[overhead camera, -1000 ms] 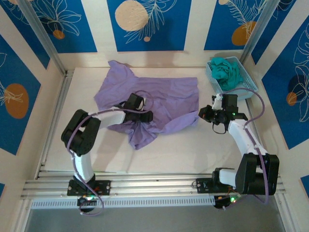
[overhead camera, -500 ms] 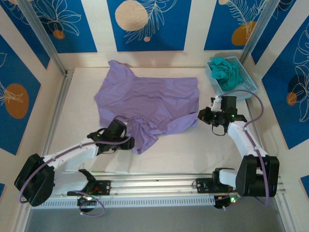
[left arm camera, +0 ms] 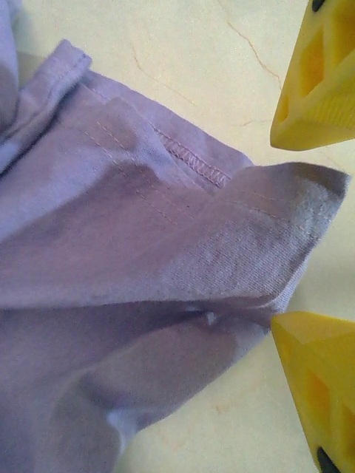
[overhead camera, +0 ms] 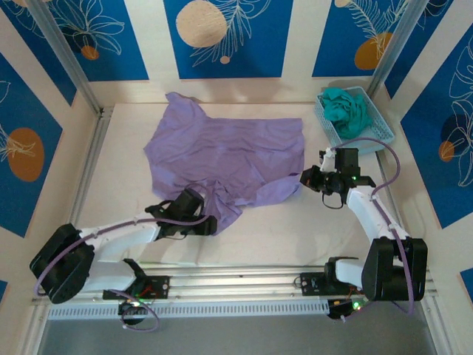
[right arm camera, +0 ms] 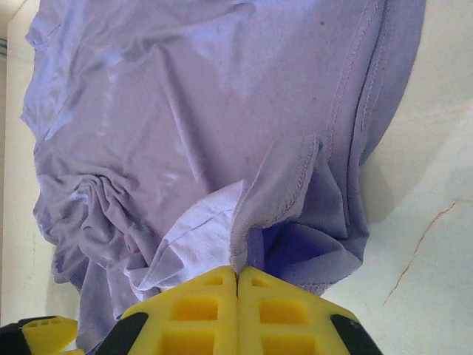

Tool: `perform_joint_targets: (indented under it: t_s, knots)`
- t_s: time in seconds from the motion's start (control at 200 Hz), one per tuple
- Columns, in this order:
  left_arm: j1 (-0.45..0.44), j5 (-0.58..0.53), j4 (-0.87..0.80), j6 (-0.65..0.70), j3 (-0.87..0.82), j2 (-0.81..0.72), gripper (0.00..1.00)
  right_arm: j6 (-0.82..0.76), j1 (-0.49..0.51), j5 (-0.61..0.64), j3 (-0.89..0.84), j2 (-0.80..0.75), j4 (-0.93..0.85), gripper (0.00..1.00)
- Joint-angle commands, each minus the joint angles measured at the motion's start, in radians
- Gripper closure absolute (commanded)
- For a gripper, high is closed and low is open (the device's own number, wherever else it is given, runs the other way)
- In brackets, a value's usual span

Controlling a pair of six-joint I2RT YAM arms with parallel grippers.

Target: Fold the inside-out t-shirt

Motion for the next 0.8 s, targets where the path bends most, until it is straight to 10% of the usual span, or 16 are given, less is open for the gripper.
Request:
perform_joint_targets:
  t_s: [0.0, 0.795]
  knots:
    - [-0.021, 0.015, 0.032, -0.024, -0.005, 0.023, 0.41, -0.017, 0.005, -0.028, -0.014, -0.021, -0.001, 1.00]
    - [-0.025, -0.064, -0.087, 0.006, -0.010, -0.055, 0.77, -0.018, 0.005, -0.032, -0.035, -0.018, 0.008, 1.00]
